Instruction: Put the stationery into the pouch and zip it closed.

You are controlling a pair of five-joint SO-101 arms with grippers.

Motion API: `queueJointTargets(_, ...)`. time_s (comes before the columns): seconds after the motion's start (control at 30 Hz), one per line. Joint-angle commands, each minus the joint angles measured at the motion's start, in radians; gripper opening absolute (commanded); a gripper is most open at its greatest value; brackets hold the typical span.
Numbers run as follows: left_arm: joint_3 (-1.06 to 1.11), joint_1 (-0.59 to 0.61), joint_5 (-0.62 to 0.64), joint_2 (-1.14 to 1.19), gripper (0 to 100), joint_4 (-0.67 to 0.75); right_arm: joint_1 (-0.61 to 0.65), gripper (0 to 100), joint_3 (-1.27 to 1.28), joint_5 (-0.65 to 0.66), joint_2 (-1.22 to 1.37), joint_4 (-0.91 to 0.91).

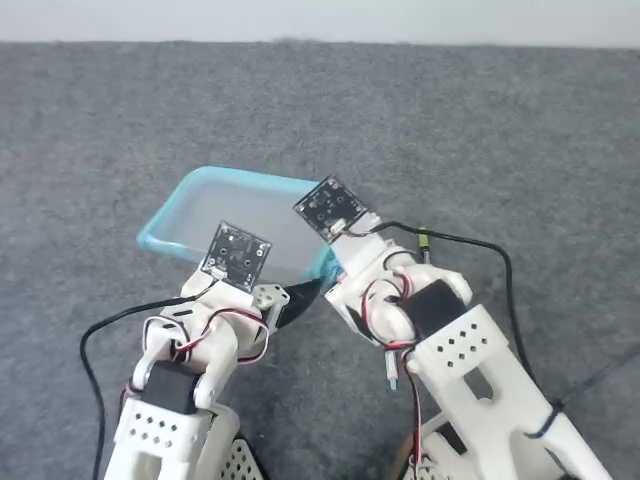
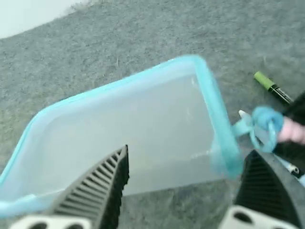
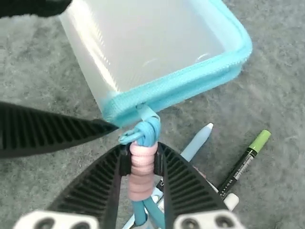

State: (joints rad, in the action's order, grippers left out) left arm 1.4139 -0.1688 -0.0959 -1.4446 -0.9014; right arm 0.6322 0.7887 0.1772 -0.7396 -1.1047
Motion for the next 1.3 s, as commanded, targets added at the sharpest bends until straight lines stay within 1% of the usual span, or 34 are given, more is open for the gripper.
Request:
queueJointTargets(0.0,-0.056,-0.003,-0.012,0.011,35,-0.064,-0.015,0.6,-0.061,-0.003,-0.039,-0.005)
queueJointTargets(0.1,-0.059,-0.015,-0.012,0.011,35,-0.071,-0.013,0.6,-0.061,-0.005,-0.041,-0.004)
queueJointTargets(0.27,-0.058,-0.083,-0.005,0.017,35,-0.052,0.002,0.6,-0.066,-0.006,-0.041,-0.005)
queueJointTargets(0.37,-0.047,-0.083,-0.005,0.020,32,-0.021,0.044,0.6,-0.066,-0.006,-0.050,-0.025)
queueJointTargets(0.47,-0.036,-0.080,-0.005,0.020,31,-0.002,0.048,0.6,-0.068,-0.005,-0.050,-0.035)
queueJointTargets(0.7,0.001,0.037,-0.014,0.020,31,0.074,0.051,0.6,-0.068,-0.005,-0.053,-0.056)
queueJointTargets(0.83,-0.002,0.091,-0.026,0.020,31,0.077,0.042,0.6,-0.063,-0.005,-0.051,-0.056)
queueJointTargets(1.03,-0.007,0.184,-0.023,0.012,32,0.077,-0.038,0.6,-0.041,0.023,-0.044,-0.038)
queueJointTargets(1.17,-0.013,0.227,-0.020,0.012,32,0.078,-0.042,0.6,0.018,0.029,-0.041,0.027)
queueJointTargets(1.27,-0.016,0.252,-0.018,0.012,32,0.078,-0.042,0.6,0.029,0.031,-0.038,0.039)
